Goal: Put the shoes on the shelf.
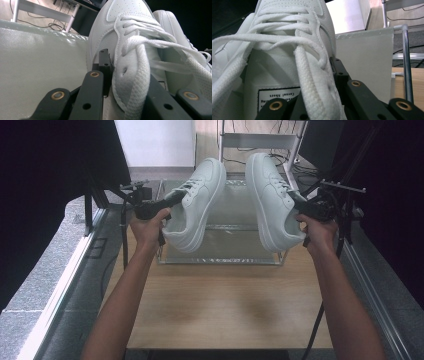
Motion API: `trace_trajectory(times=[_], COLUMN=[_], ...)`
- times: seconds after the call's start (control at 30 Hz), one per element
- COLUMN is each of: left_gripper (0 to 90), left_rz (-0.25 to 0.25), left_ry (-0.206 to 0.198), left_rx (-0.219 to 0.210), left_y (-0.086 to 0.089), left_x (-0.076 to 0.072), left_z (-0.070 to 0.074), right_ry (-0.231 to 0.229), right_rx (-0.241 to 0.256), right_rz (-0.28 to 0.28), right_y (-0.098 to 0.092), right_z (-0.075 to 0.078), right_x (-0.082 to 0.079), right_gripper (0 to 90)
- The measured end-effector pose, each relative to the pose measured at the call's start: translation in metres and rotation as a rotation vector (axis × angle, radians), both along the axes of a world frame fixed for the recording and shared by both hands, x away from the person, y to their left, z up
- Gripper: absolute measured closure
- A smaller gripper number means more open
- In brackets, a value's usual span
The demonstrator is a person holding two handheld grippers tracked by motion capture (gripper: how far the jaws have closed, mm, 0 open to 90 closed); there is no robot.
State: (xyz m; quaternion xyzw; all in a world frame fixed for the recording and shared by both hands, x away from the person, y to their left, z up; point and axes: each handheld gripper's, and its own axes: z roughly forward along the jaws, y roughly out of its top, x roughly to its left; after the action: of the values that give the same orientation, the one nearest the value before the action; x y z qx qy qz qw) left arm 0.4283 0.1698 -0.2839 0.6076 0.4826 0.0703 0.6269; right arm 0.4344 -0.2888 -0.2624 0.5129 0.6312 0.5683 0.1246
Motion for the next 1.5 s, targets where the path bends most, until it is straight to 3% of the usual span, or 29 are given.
trace_trajectory(times=[0.87, 1.03, 1.27, 1.5], left_gripper=[82.5, 82.5, 82.5, 82.5], left_rz=[0.056, 0.066, 0.083, 0.112], left_ry=[0.04, 0.039, 0.061, 0.083], left_rx=[-0.008, 0.014, 0.006, 0.024], left_y=[-0.013, -0.017, -0.023, -0.029], left_x=[0.027, 0.033, 0.045, 0.06], left_z=[0.006, 0.009, 0.009, 0.011], right_ry=[0.037, 0.043, 0.055, 0.075], right_rx=[-0.021, -0.019, -0.039, -0.077], right_rz=[-0.074, -0.087, -0.114, -0.127], right_y=[0.013, 0.017, 0.02, 0.031], right_z=[0.002, 0.005, 0.008, 0.01], right_x=[0.031, 0.039, 0.05, 0.063], right_gripper=[86.0, 86.0, 85.9, 86.0])
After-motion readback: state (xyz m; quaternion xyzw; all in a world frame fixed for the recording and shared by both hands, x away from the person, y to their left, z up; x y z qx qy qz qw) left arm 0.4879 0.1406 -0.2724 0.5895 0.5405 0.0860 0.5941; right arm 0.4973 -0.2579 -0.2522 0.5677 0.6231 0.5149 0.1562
